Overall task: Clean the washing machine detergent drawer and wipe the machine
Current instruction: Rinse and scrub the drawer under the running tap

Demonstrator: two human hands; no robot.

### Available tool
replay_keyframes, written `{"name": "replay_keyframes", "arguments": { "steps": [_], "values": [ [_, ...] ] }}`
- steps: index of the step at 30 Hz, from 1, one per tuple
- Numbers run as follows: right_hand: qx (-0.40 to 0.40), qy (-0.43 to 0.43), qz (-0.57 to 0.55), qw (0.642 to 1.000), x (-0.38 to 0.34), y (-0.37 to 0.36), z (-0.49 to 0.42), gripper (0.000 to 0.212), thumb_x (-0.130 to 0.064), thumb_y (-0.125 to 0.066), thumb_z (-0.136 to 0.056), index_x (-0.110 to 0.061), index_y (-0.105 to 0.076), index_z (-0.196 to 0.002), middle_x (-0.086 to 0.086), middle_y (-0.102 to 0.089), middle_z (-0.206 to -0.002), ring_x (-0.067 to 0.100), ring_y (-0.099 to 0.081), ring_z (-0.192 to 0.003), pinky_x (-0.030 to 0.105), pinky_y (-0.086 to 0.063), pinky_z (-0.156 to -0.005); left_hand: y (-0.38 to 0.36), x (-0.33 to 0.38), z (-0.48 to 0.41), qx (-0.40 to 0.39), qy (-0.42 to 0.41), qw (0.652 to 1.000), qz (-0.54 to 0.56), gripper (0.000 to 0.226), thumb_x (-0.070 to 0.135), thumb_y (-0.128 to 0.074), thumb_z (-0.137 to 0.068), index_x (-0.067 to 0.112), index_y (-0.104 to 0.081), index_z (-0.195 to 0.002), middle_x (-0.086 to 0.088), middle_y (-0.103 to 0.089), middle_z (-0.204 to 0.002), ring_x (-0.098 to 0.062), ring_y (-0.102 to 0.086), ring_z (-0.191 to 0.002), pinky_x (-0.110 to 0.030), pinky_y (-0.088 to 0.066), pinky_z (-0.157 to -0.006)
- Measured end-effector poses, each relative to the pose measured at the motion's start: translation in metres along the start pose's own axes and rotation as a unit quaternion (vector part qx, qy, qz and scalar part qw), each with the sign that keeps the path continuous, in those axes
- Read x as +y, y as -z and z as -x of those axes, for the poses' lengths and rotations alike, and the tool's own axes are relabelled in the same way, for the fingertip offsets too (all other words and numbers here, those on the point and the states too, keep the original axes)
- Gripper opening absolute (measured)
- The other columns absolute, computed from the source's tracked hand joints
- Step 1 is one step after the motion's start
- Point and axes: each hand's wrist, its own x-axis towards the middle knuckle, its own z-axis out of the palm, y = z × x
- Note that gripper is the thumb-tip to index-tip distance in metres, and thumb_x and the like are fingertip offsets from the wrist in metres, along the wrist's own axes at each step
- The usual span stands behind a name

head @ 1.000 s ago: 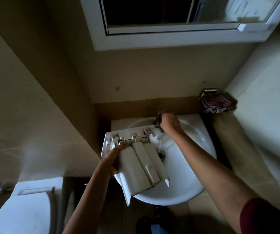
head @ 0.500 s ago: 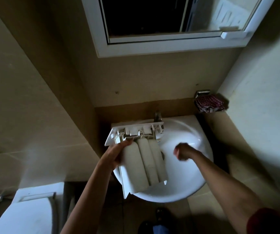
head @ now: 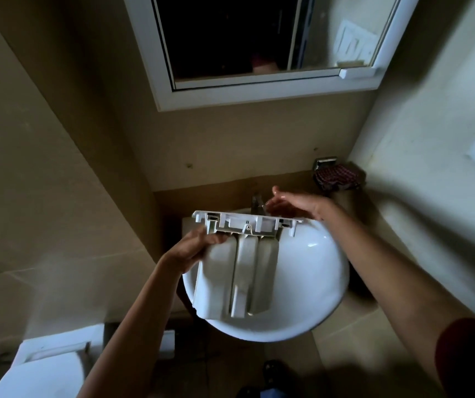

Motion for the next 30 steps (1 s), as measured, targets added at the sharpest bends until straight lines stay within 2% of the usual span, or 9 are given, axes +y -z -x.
{"name": "replay_keyframes", "arguments": {
  "steps": [3,7,11,15,18,20,23,26,30],
  "values": [
    [-0.022,-0.006,0.063,0.998,-0.011,0.001,0.006,0.104,-0.095,-0.047,-0.047,-0.022,-0.062,-0.120,0.006,-0.063,-0.119,0.023,-0.056,-0.115,0.042,-0.038,-0.107,0.002,0.010,-0.002,-0.025,-0.009,0.999,-0.035,0.072,0.031,-0.092,-0.042,0.010,-0.046,-0.092,-0.017,-0.057,-0.100,-0.027,-0.052,-0.098,-0.033,-0.036,-0.077],
    [-0.044,0.000,0.070,0.997,-0.020,-0.008,0.017,0.091,-0.084,-0.053,-0.060,-0.013,-0.062,-0.116,0.007,-0.066,-0.110,0.021,-0.060,-0.107,0.035,-0.046,-0.100,0.008,0.014,-0.007,-0.071,-0.021,0.994,-0.074,0.069,0.014,-0.078,-0.055,-0.015,-0.055,-0.113,-0.026,-0.064,-0.117,-0.032,-0.061,-0.112,-0.040,-0.043,-0.104],
    [-0.027,0.020,0.111,0.993,-0.024,-0.018,0.031,0.043,-0.054,-0.042,-0.094,-0.022,-0.060,-0.117,-0.003,-0.060,-0.106,0.012,-0.056,-0.100,0.027,-0.043,-0.090,0.002,0.021,-0.007,-0.102,-0.045,0.994,-0.020,0.054,0.007,-0.077,-0.051,0.005,-0.070,-0.104,-0.010,-0.072,-0.105,-0.021,-0.067,-0.102,-0.026,-0.053,-0.086],
    [-0.022,0.029,0.042,0.998,-0.027,-0.017,0.042,0.055,-0.072,-0.060,-0.070,-0.020,-0.067,-0.087,-0.002,-0.069,-0.080,0.010,-0.064,-0.072,0.021,-0.048,-0.062,-0.006,0.025,-0.001,-0.079,-0.053,0.995,-0.030,0.054,0.012,-0.077,-0.056,0.002,-0.065,-0.107,-0.006,-0.074,-0.097,-0.018,-0.070,-0.090,-0.025,-0.055,-0.078],
    [-0.006,0.023,-0.004,1.000,-0.025,-0.015,0.038,0.098,-0.087,-0.068,-0.020,-0.014,-0.069,-0.086,-0.002,-0.071,-0.068,0.009,-0.067,-0.059,0.019,-0.050,-0.053,-0.016,0.022,0.004,-0.011,-0.073,0.995,-0.061,0.025,-0.002,-0.066,-0.081,0.010,-0.063,-0.102,0.003,-0.074,-0.088,-0.011,-0.069,-0.082,-0.023,-0.054,-0.073],
    [0.012,0.016,-0.023,1.000,-0.023,-0.020,0.033,0.108,-0.085,-0.070,-0.011,-0.010,-0.069,-0.089,-0.002,-0.071,-0.065,0.008,-0.066,-0.055,0.019,-0.050,-0.054,-0.018,0.016,0.002,0.067,-0.054,0.995,-0.057,0.018,0.001,-0.063,-0.087,0.017,-0.063,-0.094,0.010,-0.072,-0.076,-0.002,-0.066,-0.071,-0.021,-0.048,-0.067],
    [0.032,0.003,-0.074,0.997,-0.022,-0.034,0.026,0.102,-0.073,-0.078,-0.037,0.000,-0.067,-0.109,0.005,-0.070,-0.077,0.013,-0.063,-0.060,0.024,-0.045,-0.060,-0.018,0.011,0.000,0.218,0.054,0.971,0.077,0.014,0.012,-0.067,-0.084,0.014,-0.056,-0.075,-0.003,-0.051,-0.062,-0.006,-0.051,-0.048,-0.024,-0.039,-0.055],
    [0.055,-0.013,-0.101,0.993,-0.027,-0.051,0.016,0.078,-0.063,-0.073,-0.064,-0.006,-0.062,-0.116,0.010,-0.065,-0.103,0.020,-0.060,-0.085,0.025,-0.046,-0.065,-0.020,0.010,0.003,0.318,0.069,0.932,0.159,0.006,0.014,-0.059,-0.087,0.009,-0.056,-0.086,-0.006,-0.048,-0.080,-0.018,-0.051,-0.072,-0.031,-0.047,-0.072],
    [0.062,-0.011,-0.162,0.985,-0.041,-0.069,0.019,0.098,-0.063,-0.074,-0.066,-0.008,-0.040,-0.139,0.007,-0.053,-0.120,0.020,-0.052,-0.112,0.035,-0.047,-0.088,-0.018,0.024,0.008,0.394,0.002,0.913,-0.102,0.038,0.022,-0.047,-0.074,0.008,-0.063,-0.105,-0.015,-0.065,-0.105,-0.031,-0.062,-0.089,-0.042,-0.055,-0.078]
  ]
}}
